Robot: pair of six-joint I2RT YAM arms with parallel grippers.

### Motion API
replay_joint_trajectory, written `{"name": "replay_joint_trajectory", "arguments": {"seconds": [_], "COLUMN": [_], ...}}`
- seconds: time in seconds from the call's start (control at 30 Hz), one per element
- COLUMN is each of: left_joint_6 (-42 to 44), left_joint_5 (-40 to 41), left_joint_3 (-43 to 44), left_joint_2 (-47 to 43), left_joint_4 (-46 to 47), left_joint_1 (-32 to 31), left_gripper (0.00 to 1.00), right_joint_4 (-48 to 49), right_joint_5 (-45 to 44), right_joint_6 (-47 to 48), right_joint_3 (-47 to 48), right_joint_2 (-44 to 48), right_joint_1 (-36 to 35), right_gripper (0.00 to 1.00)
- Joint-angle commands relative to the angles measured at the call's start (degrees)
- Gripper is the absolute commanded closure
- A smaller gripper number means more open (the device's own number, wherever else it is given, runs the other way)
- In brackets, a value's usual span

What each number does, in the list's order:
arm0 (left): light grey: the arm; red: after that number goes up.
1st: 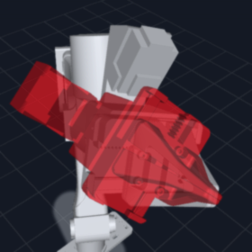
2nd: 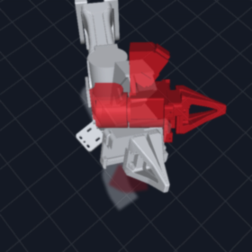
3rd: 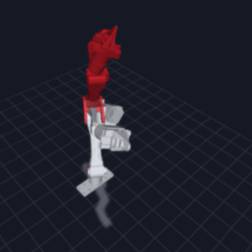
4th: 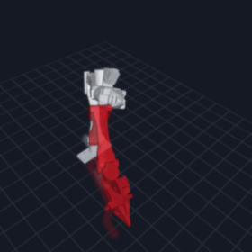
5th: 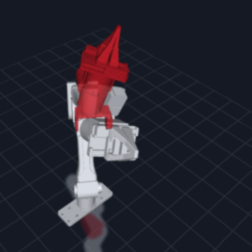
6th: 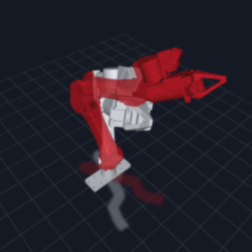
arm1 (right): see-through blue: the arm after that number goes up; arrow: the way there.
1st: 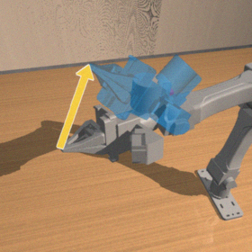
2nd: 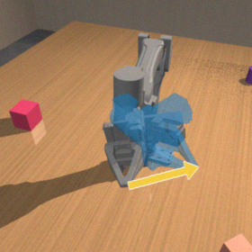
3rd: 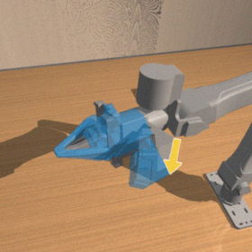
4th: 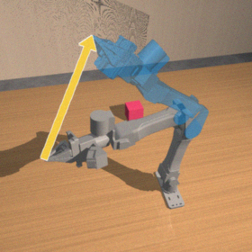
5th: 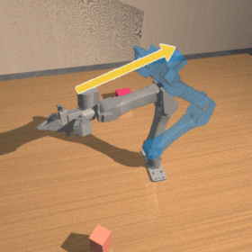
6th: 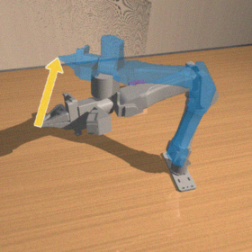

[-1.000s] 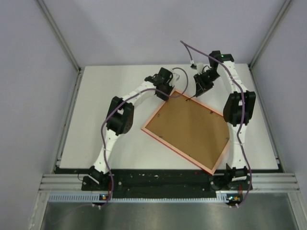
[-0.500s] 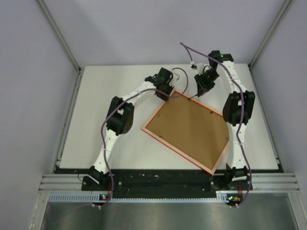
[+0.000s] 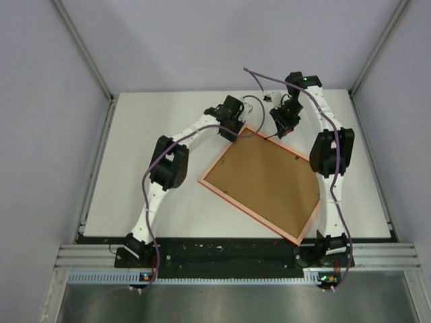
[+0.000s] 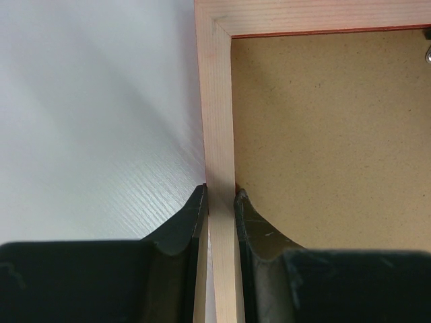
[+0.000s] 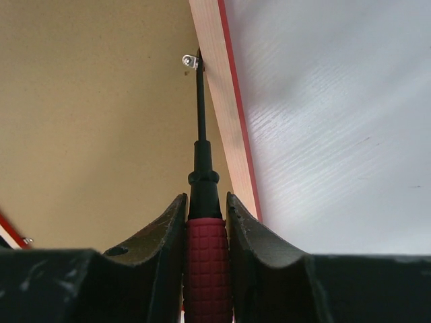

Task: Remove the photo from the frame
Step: Release the photo frame item from the photo frame.

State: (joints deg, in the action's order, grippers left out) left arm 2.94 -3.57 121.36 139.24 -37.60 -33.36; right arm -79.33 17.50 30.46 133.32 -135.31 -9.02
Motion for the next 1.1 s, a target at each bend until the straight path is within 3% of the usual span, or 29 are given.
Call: {"name": "replay_joint_trajectory", "arguments": {"seconds": [0.0, 0.47, 0.73, 1.0, 1.07], "left_joint_6": [2.1, 1.5, 1.1, 0.4, 0.2], "left_joint_5": [-0.3, -0.4, 0.6, -0.1, -0.8], "left_joint_3": [-1.3, -1.7, -1.8, -1.9, -1.9], "left_joint_2": [-0.6, -1.1, -1.2, -1.5, -2.1], "left_joint_4": [-5.9, -5.8, -5.3, -5.1, -5.1], "left_joint_1": [-2.3, -2.4, -2.4, -2.3, -2.4], "left_gripper": [1.00, 1.00, 1.00, 1.00, 1.00], "right_joint_4": [-6.0, -6.9, -6.9, -6.9, -6.9], "right_joint_5": [-9.6, -19.7, -22.9, -17.8, -12.2], "right_joint_6": [3.1, 5.1, 8.0, 7.1, 6.3], "right_joint_3": [1.9, 2.7, -5.9, -5.4, -2.9], "right_joint_2": [3.0, 4.7, 7.1, 6.7, 7.2], "right_joint_1": [-1.4, -5.0, -7.0, -6.5, -5.5], "right_gripper": [1.00, 1.00, 1.00, 1.00, 1.00]}}
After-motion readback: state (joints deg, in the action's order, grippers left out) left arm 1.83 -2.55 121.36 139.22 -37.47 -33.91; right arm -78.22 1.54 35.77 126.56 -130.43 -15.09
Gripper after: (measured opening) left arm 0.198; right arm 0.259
